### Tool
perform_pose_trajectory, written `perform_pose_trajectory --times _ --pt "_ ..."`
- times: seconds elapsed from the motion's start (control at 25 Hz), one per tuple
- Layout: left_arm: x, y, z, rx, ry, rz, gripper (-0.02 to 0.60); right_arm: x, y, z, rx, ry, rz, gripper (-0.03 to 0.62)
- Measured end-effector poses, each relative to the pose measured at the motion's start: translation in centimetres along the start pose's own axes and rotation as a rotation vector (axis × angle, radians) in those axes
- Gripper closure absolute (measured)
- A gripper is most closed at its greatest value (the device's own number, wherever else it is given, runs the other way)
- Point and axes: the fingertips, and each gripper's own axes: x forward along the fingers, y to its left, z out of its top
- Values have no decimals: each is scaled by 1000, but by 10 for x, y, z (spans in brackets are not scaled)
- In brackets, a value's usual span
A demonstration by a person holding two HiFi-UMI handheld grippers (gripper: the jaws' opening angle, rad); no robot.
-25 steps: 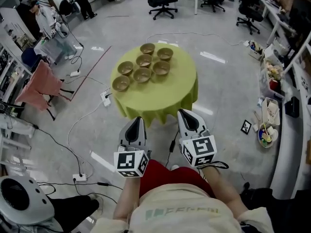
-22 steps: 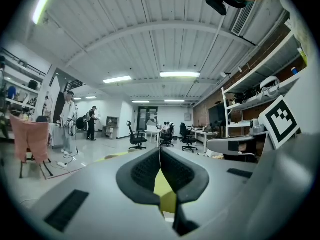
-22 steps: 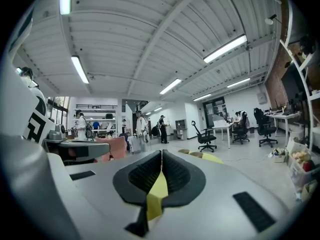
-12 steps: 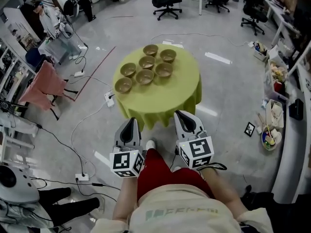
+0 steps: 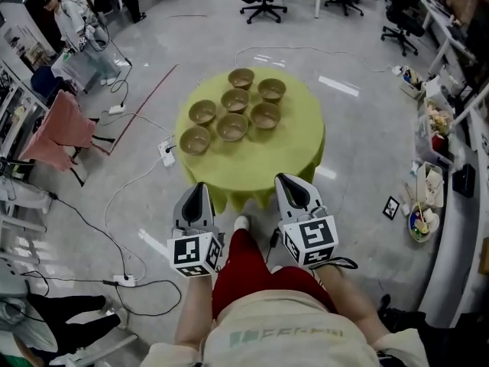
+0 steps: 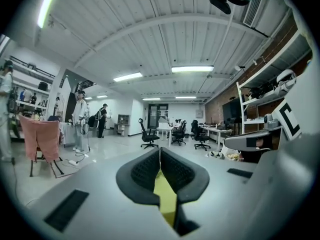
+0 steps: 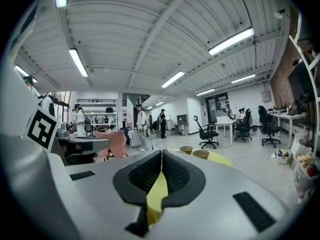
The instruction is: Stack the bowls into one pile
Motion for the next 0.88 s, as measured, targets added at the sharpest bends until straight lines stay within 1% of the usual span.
perform_pose_trajectory --times 0.16,0.36,0.64,0.88 --pt "43 36 -9 3 37 14 558 56 -6 -1 0 31 -6 557" --pt "94 80 -9 7 71 4 557 122 -4 7 -1 56 -16 557" --pt "164 142 -7 19 100 -24 557 210 -12 18 20 78 -72 557" --pt "208 184 -10 14 130 -38 557 263 -16 23 35 90 -113 557"
